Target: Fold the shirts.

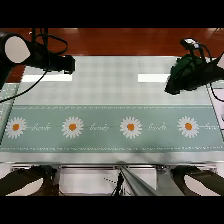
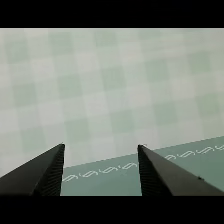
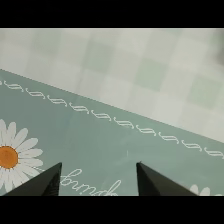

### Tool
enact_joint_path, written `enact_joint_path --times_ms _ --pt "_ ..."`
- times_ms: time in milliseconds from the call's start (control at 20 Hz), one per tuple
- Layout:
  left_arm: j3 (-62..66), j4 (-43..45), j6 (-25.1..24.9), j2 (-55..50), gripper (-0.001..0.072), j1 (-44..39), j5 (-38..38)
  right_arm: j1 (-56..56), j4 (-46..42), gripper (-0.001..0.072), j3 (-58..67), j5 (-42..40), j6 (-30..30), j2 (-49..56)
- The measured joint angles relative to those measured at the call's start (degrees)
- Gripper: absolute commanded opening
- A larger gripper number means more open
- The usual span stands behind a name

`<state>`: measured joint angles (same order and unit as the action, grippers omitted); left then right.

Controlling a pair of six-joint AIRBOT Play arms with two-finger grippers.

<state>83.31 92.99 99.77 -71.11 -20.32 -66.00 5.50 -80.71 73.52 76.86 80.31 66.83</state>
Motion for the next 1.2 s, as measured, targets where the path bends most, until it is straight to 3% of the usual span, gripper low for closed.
enact_joint_path --times_ms 850,1200 --pt "0.0 0.02 0.0 0.0 0.0558 0.0 0.0 0.0 0.0 0.0546 0.0 -0.31 0.0 0.0" --pt "0.0 0.0 0.0 -0.09 0.0558 0.0 0.17 0.0 -3.69 0.0545 0.0 -11.19 0.09 0.33"
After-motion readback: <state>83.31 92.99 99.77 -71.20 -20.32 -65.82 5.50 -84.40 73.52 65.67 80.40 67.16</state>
